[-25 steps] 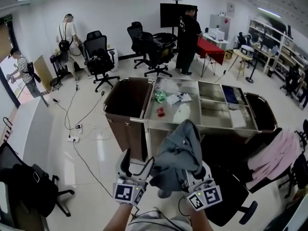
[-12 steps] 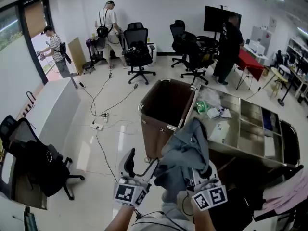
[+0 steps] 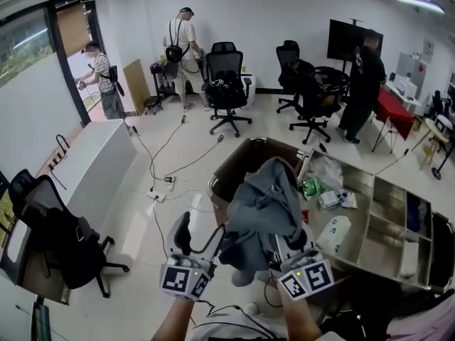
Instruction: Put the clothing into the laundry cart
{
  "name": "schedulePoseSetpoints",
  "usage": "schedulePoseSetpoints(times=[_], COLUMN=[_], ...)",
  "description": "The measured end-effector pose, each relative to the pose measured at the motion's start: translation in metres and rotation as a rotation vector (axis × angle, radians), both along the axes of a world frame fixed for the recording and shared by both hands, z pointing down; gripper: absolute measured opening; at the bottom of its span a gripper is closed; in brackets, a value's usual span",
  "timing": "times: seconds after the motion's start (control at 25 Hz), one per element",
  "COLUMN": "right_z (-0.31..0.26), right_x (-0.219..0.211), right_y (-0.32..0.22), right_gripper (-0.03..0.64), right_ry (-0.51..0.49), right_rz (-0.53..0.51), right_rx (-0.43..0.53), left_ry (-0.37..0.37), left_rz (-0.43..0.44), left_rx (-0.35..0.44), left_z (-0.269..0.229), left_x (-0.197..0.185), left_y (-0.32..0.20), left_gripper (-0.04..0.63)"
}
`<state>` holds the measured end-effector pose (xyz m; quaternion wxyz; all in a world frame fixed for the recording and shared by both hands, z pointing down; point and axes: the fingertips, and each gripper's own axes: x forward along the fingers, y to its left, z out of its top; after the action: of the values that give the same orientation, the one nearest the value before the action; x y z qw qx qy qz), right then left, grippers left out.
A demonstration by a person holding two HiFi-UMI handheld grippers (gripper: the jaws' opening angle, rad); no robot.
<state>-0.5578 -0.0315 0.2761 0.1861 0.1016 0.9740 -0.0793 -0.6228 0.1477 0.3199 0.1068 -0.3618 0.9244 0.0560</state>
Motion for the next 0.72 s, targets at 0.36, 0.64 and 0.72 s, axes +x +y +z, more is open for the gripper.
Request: schedulePoseSetpoints(times=[0.36, 0.64, 0.72], right_z=[-0.047, -0.062, -0.068], right_x=[-0.076, -0.139, -0.153], right_y=[-0.025, -0.051, -0.063], right_gripper=[0.119, 0.120, 0.120], right_ry=[-0.078, -0.084, -0.076], right_rz=[-0.048, 0.056, 0.107], right_rx=[0.014, 0.032, 0.030], left_ry=[-0.014, -0.022, -0.022], left_rz=[-0.042, 0.035, 0.077], left_rx=[0.020, 0.043, 0.042], left_z=[-0.014, -0.017, -0.021], left_x=[-0.053, -0.130, -0.150], left_y=[-0.025, -0.041, -0.050], left_gripper=[0.379, 0.379, 0.379])
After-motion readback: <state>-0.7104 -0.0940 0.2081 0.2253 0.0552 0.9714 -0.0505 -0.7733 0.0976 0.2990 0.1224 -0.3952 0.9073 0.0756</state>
